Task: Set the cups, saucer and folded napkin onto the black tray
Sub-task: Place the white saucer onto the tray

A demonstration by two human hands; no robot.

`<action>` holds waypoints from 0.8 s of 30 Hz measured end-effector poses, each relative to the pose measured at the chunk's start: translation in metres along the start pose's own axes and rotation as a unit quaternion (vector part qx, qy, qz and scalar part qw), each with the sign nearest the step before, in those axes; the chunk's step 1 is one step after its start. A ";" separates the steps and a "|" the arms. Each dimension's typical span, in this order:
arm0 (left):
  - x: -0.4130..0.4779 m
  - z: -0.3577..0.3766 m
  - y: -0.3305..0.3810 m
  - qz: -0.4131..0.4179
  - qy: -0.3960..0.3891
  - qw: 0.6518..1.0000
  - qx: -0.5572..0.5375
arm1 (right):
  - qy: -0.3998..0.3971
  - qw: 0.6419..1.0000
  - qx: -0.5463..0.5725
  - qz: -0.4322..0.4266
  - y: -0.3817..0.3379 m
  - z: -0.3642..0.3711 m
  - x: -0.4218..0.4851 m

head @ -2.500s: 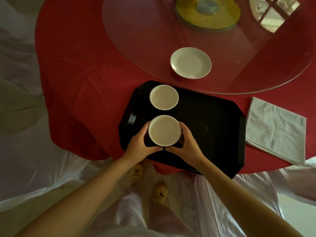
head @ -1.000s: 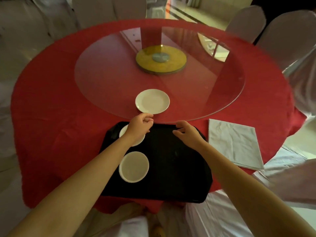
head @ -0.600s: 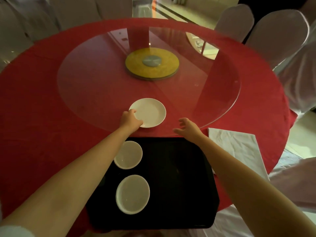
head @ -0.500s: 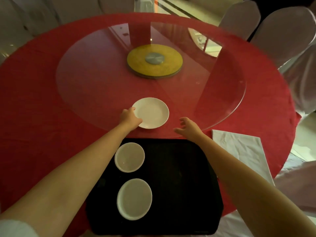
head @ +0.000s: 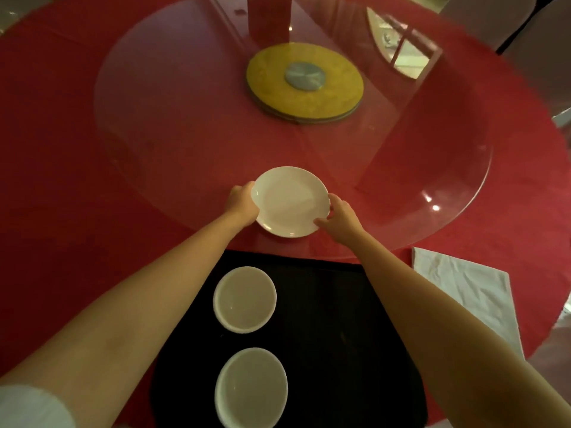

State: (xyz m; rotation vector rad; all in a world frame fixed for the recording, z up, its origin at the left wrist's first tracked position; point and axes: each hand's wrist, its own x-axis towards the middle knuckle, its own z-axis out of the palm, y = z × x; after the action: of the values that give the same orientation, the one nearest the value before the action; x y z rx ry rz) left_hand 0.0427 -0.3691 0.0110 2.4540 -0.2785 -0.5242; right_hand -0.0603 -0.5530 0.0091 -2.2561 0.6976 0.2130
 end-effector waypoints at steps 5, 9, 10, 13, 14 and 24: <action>0.007 -0.002 -0.002 0.017 -0.017 1.000 -0.015 | 0.006 1.000 0.005 0.019 -0.003 0.006 0.011; 0.008 -0.001 -0.002 0.006 -0.009 1.000 -0.021 | 0.013 0.999 0.021 0.021 -0.002 0.007 0.013; 0.007 0.000 -0.001 0.004 -0.009 1.000 -0.024 | 0.014 0.999 0.023 0.022 -0.001 0.007 0.012; 0.000 0.008 0.009 0.013 -0.010 0.999 -0.033 | 0.028 0.999 0.038 0.027 0.009 -0.002 0.006; -0.003 0.010 0.012 0.015 -0.009 0.999 -0.037 | 0.030 0.998 0.043 0.026 0.013 -0.004 0.004; -0.030 0.027 0.031 0.003 0.005 1.000 -0.031 | 0.029 0.998 0.056 0.005 0.034 -0.024 -0.023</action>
State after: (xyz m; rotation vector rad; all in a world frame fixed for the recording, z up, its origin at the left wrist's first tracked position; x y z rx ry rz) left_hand 0.0019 -0.3984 0.0184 2.3948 -0.2621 -0.5115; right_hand -0.0993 -0.5800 0.0124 -2.1595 0.7329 0.1116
